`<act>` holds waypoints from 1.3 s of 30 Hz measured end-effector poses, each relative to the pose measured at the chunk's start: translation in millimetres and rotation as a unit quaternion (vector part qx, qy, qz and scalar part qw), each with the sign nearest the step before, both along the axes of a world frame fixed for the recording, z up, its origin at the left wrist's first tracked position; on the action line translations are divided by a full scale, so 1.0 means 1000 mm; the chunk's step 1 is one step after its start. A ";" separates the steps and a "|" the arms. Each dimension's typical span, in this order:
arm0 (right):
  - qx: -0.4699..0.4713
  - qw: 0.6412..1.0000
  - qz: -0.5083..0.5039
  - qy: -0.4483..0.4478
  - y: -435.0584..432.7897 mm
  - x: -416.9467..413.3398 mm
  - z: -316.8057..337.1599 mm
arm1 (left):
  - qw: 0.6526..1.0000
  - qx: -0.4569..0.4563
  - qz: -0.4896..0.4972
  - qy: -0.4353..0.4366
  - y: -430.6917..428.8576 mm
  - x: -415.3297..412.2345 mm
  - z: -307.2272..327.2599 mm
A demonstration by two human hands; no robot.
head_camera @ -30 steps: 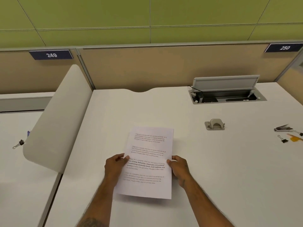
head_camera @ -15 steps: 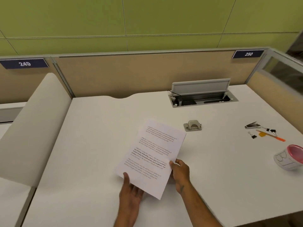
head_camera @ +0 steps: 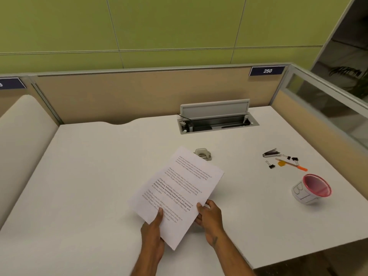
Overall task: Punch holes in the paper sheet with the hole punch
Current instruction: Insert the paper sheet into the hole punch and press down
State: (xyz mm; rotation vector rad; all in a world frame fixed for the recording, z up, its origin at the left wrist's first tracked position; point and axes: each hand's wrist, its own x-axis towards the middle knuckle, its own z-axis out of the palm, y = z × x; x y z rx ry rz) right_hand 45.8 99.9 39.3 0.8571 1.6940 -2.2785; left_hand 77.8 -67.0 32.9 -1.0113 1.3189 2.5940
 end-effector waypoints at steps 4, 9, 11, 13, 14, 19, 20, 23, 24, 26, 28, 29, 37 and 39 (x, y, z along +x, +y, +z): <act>-0.029 0.998 0.042 0.039 0.042 0.001 0.009 | 0.999 -0.016 -0.026 0.011 0.019 -0.004 -0.007; -0.063 0.996 0.017 0.064 0.095 -0.010 0.017 | 0.996 -0.024 -0.083 0.022 0.028 -0.012 -0.010; -0.071 0.995 -0.005 0.065 0.119 -0.018 0.019 | 0.993 -0.023 -0.117 0.023 0.025 -0.018 -0.011; -0.048 0.997 -0.009 0.056 0.143 -0.026 0.021 | 0.988 -0.027 -0.153 0.018 0.019 -0.024 -0.010; -0.022 0.999 0.005 0.044 0.155 -0.030 0.021 | 0.985 -0.027 -0.170 0.013 0.016 -0.026 -0.009; 0.094 0.983 0.156 0.012 0.184 -0.038 0.026 | 0.965 -0.026 -0.263 0.000 0.003 -0.037 0.003; 0.105 0.980 0.167 0.005 0.182 -0.061 0.021 | 0.962 -0.025 -0.273 -0.006 -0.003 -0.059 -0.003; 0.161 0.972 0.173 -0.009 0.173 -0.083 0.020 | 0.950 -0.039 -0.309 -0.013 -0.006 -0.083 -0.005; 0.184 0.968 0.169 -0.012 0.171 -0.082 0.018 | 0.948 -0.034 -0.315 -0.013 -0.006 -0.083 -0.005; 0.210 0.966 0.150 -0.011 0.169 -0.082 0.009 | 0.948 -0.027 -0.316 -0.020 -0.005 -0.084 -0.011; 0.223 0.966 0.127 -0.014 0.163 -0.089 0.001 | 0.952 -0.029 -0.304 -0.022 -0.005 -0.094 -0.015; 0.230 0.966 0.116 -0.014 0.161 -0.093 -0.001 | 0.954 -0.033 -0.297 -0.024 -0.005 -0.099 -0.016; 0.257 0.961 0.088 -0.047 0.168 -0.122 -0.023 | 0.947 -0.250 -0.203 -0.014 0.014 -0.124 -0.024; 0.260 0.961 0.080 -0.052 0.173 -0.130 -0.029 | 0.939 -0.291 -0.182 -0.023 0.022 -0.129 -0.024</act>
